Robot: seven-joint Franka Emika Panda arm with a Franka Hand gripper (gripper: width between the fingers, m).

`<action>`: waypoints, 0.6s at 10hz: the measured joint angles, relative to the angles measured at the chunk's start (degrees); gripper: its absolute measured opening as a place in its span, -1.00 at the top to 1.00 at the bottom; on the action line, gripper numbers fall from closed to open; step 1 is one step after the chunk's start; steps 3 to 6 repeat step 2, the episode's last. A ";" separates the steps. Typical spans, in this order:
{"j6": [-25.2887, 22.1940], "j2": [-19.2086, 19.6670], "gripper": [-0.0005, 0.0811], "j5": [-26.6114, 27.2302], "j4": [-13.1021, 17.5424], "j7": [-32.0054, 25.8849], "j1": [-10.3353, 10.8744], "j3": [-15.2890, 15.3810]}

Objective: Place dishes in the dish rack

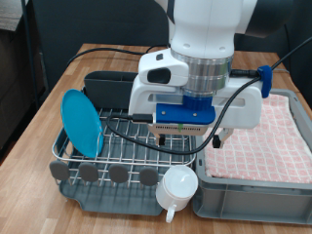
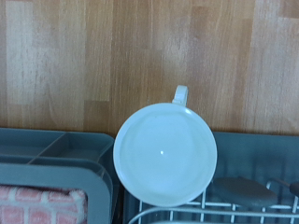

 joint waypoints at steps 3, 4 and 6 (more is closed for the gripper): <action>-1.61 -1.55 -0.98 -0.81 0.00 0.77 0.48 -0.03; -1.61 -1.55 -0.98 -0.81 0.00 0.77 0.48 -0.03; -1.61 -1.55 -0.98 -0.81 0.00 0.77 0.48 -0.03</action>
